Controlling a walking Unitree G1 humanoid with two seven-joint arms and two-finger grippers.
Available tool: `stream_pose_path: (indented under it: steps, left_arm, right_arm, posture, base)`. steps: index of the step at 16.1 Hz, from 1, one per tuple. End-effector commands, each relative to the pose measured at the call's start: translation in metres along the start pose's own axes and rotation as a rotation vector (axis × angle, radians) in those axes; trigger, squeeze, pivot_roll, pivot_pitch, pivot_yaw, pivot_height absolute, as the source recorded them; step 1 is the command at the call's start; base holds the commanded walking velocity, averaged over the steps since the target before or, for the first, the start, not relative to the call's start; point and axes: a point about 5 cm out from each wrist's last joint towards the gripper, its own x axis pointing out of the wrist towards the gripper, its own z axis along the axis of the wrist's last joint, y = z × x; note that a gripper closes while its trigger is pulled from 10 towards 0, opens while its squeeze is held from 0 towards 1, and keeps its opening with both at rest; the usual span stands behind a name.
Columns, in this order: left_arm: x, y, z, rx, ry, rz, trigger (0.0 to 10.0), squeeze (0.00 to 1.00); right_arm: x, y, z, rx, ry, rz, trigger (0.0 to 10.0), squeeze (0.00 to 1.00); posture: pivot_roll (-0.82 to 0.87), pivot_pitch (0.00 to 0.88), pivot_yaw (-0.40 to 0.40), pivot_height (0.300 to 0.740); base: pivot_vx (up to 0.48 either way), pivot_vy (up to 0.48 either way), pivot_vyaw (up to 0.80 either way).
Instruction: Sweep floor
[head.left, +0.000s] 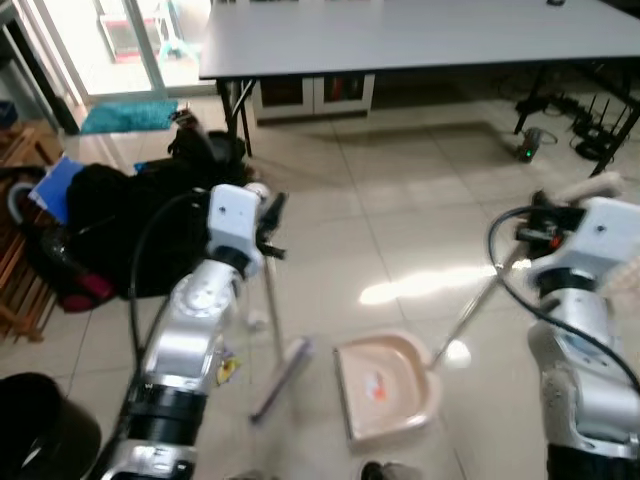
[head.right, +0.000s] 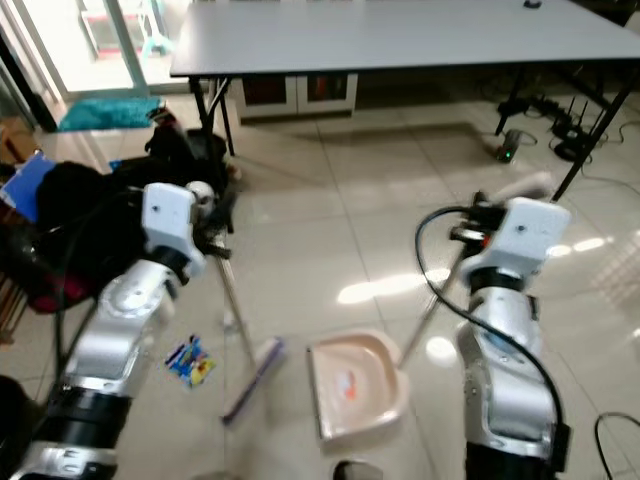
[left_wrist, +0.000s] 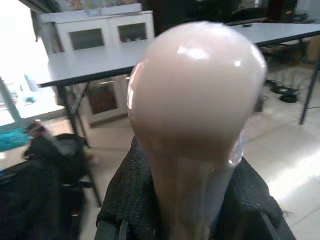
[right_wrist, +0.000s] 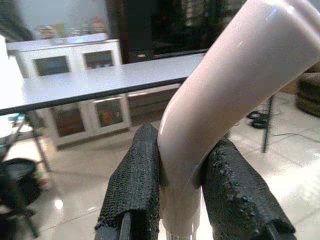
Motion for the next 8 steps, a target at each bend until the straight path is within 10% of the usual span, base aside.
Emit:
stream_pose_path:
  steps: [1, 8]
  left_arm:
    - [0.004, -0.0038, 0.0119, 0.015, -0.057, -0.013, 10.0, 0.0]
    - [0.0055, -0.0065, 0.0164, 0.043, -0.092, -0.032, 10.0, 0.0]
  right_arm:
    - [0.0006, -0.0029, 0.0094, 0.001, -0.034, -0.012, 10.0, 0.0]
    - [-0.0002, -0.0029, 0.0051, 0.027, 0.001, -0.016, 10.0, 0.0]
  posture:
    - [-0.09, 0.09, 0.017, 0.74]
    - [-0.08, 0.101, 0.019, 0.74]
  base:
    - [0.0, 0.0, 0.0]
    - [0.237, 0.0, -0.2]
